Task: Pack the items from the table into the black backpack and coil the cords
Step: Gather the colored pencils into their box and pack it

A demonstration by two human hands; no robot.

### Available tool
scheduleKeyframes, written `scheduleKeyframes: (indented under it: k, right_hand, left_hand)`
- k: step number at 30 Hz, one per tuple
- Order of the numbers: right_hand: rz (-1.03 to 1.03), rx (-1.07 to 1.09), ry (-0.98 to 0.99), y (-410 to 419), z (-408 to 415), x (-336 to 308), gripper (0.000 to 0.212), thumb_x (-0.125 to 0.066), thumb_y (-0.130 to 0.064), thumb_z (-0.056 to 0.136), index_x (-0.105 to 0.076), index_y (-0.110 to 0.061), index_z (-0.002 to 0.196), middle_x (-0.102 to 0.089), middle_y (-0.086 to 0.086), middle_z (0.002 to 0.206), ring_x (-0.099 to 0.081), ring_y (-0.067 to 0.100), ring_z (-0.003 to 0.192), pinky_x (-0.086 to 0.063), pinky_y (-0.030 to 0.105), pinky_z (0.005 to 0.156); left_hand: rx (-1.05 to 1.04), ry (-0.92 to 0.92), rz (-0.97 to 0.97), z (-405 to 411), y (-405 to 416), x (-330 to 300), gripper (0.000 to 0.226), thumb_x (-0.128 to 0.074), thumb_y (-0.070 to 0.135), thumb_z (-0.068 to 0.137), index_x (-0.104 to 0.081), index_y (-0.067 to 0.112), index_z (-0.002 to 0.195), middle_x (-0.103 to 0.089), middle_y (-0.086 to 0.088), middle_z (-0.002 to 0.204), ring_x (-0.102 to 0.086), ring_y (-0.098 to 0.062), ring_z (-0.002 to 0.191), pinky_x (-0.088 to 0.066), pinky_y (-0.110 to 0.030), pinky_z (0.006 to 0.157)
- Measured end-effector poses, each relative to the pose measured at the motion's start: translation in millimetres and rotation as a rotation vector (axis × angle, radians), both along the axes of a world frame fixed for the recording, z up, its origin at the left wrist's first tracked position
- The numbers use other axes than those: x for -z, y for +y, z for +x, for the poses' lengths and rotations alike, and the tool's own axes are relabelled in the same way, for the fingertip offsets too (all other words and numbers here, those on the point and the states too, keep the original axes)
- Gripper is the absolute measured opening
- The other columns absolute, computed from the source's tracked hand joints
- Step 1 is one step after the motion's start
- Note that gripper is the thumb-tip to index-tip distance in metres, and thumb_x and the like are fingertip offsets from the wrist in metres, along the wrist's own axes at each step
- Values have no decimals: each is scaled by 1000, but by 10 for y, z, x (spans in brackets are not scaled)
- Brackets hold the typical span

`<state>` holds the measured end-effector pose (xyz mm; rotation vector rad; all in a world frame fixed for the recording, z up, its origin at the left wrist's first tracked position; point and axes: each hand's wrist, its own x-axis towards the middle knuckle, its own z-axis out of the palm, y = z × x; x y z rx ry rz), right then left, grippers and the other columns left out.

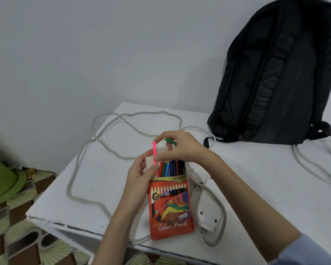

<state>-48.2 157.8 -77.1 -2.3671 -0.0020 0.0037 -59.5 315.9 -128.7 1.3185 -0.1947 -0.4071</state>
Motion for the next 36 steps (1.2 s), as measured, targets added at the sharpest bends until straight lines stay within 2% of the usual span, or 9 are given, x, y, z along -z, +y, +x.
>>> scheduleKeyframes:
  k: [2, 4, 6, 8, 10, 19, 25, 32, 36]
  right_hand:
    - [176, 120, -32, 0, 14, -42, 27, -52, -42, 91, -60, -22, 109, -54, -7, 79, -47, 7, 62, -38, 21, 58]
    - [476, 201, 8, -23, 4, -124, 24, -37, -28, 100, -57, -16, 102, -49, -4, 78, -40, 7, 51, -31, 20, 50]
    - [657, 130, 16, -64, -51, -187, 21, -38, -13, 100, -58, -14, 94, -48, 2, 79, -45, 10, 53, -39, 22, 50]
    - [722, 18, -6, -88, -126, -204, 15, -48, -7, 96, -62, -13, 96, -55, 4, 82, -57, 14, 67, -53, 28, 65]
    - [784, -25, -28, -90, -180, -202, 12, -56, -5, 91, -64, -11, 98, -65, 6, 81, -64, 16, 76, -56, 30, 78]
    - [652, 99, -99, -115, -221, -82, 9, -66, -6, 84, -65, -14, 88, -73, 6, 79, -67, 12, 74, -55, 22, 71]
    - [685, 135, -114, -131, -260, -29, 9, -67, -6, 82, -64, -12, 88, -71, 14, 86, -66, 16, 75, -55, 24, 71]
    - [769, 215, -207, -266, -414, -23, 12, -67, -2, 82, -65, -6, 94, -65, 9, 79, -66, 10, 65, -56, 22, 66]
    - [723, 202, -245, -364, -516, -86, 15, -67, -1, 82, -65, -6, 96, -66, 6, 77, -64, 9, 63, -55, 21, 64]
  left_hand:
    - [3, 10, -3, 4, -1, 3, 31, -51, 5, 93, -56, 22, 118, -71, -4, 98, -71, -20, 72, -55, -24, 54]
    - [10, 19, 4, 9, 6, 10, 34, -50, 2, 92, -55, 23, 118, -70, -4, 102, -71, -19, 72, -55, -24, 53]
    - [27, 22, 8, 15, 14, 19, 39, -49, -2, 91, -55, 23, 120, -70, -5, 104, -71, -20, 73, -56, -25, 54]
    - [44, 22, 12, 19, 16, 28, 44, -47, -6, 90, -54, 23, 123, -70, -5, 105, -71, -22, 76, -56, -28, 56]
    - [49, 22, 11, 22, 11, 28, 47, -44, -9, 90, -53, 22, 124, -69, -2, 106, -70, -22, 78, -56, -28, 55]
    - [59, 25, 15, -5, 1, 2, 48, -43, -10, 90, -51, 22, 125, -66, -1, 110, -70, -22, 81, -55, -27, 54]
    - [72, 20, 15, -35, 2, -48, 49, -43, -11, 90, -50, 21, 127, -66, -3, 111, -70, -20, 80, -55, -29, 56]
    - [136, 3, 22, -114, -83, -221, 50, -46, -10, 89, -51, 25, 125, -64, -4, 113, -71, -21, 79, -57, -31, 57]
    - [174, -3, 10, -213, -182, -336, 49, -48, -10, 88, -54, 27, 119, -67, 0, 108, -71, -22, 78, -58, -29, 57]
